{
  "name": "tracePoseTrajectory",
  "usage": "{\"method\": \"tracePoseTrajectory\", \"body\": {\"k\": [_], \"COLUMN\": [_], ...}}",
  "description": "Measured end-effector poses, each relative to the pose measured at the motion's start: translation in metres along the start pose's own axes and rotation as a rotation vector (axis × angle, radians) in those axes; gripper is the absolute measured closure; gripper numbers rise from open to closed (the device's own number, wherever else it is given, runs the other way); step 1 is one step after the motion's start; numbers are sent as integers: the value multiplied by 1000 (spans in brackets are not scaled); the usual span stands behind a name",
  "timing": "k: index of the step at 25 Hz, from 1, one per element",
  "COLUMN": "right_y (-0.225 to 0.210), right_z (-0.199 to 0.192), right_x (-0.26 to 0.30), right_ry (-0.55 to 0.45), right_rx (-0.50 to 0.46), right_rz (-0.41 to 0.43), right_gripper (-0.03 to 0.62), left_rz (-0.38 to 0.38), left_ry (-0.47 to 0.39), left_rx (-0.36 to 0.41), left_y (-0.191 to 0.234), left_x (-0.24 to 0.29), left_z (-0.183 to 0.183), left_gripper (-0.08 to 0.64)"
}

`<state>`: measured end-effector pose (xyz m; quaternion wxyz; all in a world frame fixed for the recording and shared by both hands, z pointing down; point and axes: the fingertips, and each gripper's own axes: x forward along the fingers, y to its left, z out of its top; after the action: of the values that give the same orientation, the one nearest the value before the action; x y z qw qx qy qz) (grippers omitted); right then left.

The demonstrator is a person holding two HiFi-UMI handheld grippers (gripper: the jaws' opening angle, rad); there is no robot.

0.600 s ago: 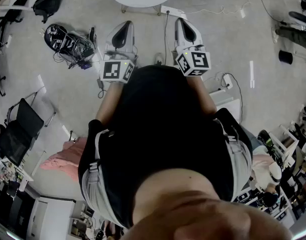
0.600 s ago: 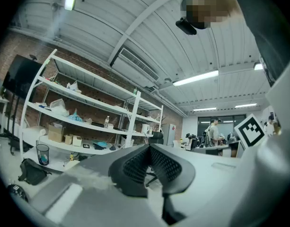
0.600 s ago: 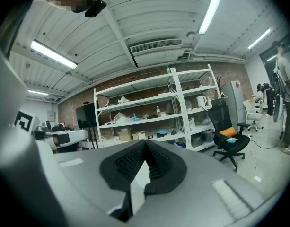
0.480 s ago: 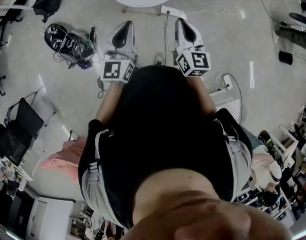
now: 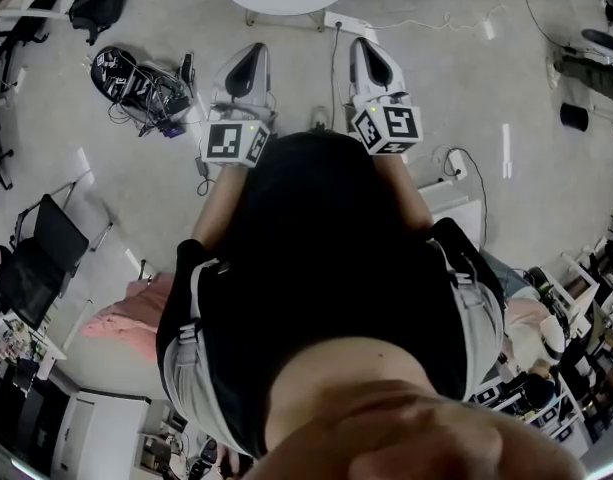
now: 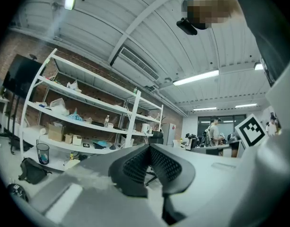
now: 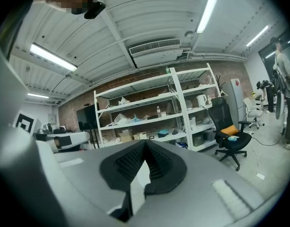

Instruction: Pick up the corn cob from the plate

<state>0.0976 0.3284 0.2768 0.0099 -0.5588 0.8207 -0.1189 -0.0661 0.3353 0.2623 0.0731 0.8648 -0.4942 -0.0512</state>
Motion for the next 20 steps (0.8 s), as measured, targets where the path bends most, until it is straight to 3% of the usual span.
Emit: {"method": "tracePoseTrajectory", "body": {"k": [10,20], "right_y": [-23,-55], "right_z": [3,-1], "right_x": [-2,1], "right_ry": [8,27], "right_rx": [5,-28], "right_rz": [26,121], "right_gripper": [586,586], "left_rz": [20,87], "left_ry": [18,3], "left_rx": [-8,3], "left_y": [-20,-50], "left_x": [19,48], "left_z": [-7,-10], "left_gripper": [555,555]}}
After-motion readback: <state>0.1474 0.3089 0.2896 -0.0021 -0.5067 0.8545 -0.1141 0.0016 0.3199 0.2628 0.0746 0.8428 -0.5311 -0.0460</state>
